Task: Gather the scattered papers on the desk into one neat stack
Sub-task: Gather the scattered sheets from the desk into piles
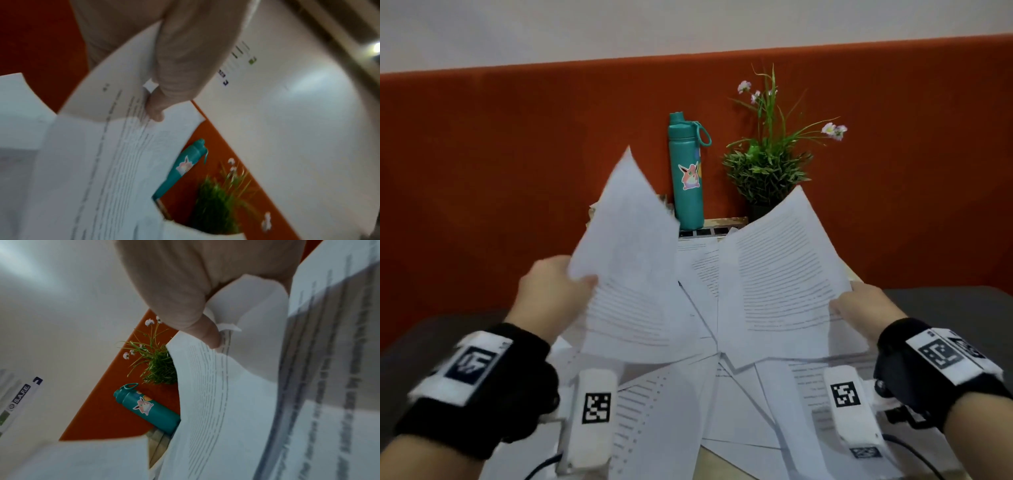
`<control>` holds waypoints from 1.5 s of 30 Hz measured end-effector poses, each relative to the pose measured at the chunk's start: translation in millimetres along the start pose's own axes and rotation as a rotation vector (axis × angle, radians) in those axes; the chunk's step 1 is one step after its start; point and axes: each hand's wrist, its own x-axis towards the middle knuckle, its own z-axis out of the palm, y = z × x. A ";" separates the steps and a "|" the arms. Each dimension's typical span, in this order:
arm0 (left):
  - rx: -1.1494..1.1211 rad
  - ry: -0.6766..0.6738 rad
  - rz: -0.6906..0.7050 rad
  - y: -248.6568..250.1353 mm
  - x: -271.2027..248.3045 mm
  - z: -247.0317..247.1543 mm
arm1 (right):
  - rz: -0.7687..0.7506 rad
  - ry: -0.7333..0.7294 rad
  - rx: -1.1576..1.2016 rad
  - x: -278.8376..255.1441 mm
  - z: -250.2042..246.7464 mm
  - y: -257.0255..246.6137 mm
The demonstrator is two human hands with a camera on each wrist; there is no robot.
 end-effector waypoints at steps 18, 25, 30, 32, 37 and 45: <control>-0.319 -0.362 -0.194 50.5 19.4 47.9 | 0.026 -0.083 0.244 -13.2 -4.2 -4.6; -0.290 -0.503 -0.258 47.1 -3.2 110.3 | 0.086 -0.185 0.477 -32.9 -5.0 -5.1; -0.440 -0.606 -0.269 48.8 -3.0 122.1 | 0.200 -0.188 0.487 -38.7 -4.8 -5.6; -0.528 -0.619 -0.251 44.2 -3.8 118.6 | 0.209 -0.253 0.525 -29.5 -8.4 -2.0; -0.665 -0.727 -0.260 25.2 -6.4 112.2 | 0.128 -0.364 0.343 -34.3 -6.0 -11.6; -0.714 -0.821 -0.212 13.5 -3.2 110.5 | 0.085 -0.482 0.468 -29.8 -1.1 -14.5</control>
